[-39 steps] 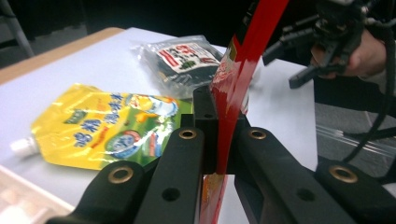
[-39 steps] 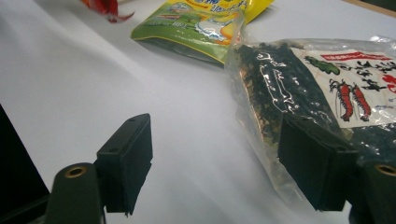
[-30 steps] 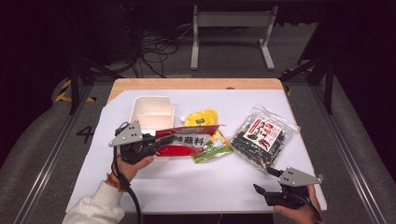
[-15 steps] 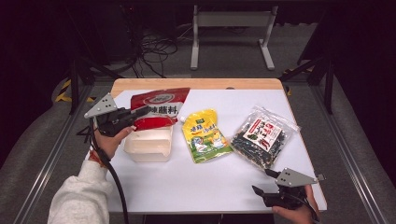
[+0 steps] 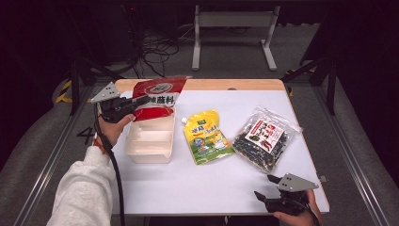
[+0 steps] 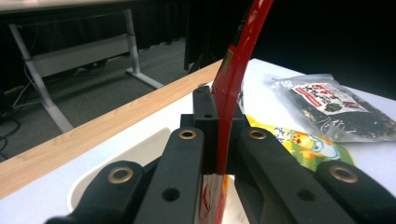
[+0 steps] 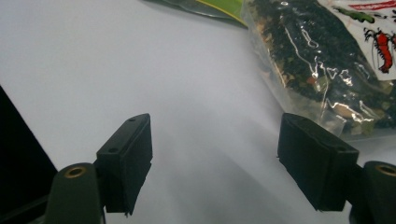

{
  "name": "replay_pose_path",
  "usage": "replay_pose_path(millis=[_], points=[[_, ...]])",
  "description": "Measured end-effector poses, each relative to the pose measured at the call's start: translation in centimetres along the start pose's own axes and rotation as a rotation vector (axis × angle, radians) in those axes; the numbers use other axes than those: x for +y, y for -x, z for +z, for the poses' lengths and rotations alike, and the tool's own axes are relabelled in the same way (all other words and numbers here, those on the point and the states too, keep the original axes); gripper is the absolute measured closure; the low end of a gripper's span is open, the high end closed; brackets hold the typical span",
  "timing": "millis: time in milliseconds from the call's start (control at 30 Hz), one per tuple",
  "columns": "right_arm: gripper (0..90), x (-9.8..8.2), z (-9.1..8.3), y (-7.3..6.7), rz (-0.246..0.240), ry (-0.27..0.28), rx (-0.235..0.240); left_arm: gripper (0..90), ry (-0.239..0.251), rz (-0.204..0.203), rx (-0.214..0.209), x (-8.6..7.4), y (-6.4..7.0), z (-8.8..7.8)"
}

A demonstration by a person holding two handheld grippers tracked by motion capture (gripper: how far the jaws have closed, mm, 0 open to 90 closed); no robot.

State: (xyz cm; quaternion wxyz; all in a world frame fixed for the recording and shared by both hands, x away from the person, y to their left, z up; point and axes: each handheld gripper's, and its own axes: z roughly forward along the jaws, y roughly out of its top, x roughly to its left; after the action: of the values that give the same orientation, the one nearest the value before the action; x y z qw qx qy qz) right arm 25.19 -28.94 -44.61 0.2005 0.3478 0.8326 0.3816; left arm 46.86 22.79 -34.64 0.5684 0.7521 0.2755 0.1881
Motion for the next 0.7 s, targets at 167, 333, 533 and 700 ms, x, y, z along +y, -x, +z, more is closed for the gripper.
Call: replay_pose_path(millis=[167, 333, 533, 700], points=[[26.7, -0.3, -0.2, -0.5, -0.015, -0.015, -0.006, 89.7, -0.02, -0.004, -0.009, 0.0, -0.9, 1.6], [26.7, -0.6, -0.3, -0.5, -0.007, -0.022, -0.008, 89.5, -0.038, -0.008, 0.004, -0.1, -1.7, 2.6], [26.8, -0.5, -0.5, -0.9, -0.019, -0.022, -0.016, 88.8, -0.058, -0.018, 0.015, -0.8, -2.3, 3.9], [27.2, -0.4, -0.4, -1.1, -0.029, -0.03, -0.013, 88.0, -0.09, -0.029, 0.027, -1.2, -2.6, 4.3]])
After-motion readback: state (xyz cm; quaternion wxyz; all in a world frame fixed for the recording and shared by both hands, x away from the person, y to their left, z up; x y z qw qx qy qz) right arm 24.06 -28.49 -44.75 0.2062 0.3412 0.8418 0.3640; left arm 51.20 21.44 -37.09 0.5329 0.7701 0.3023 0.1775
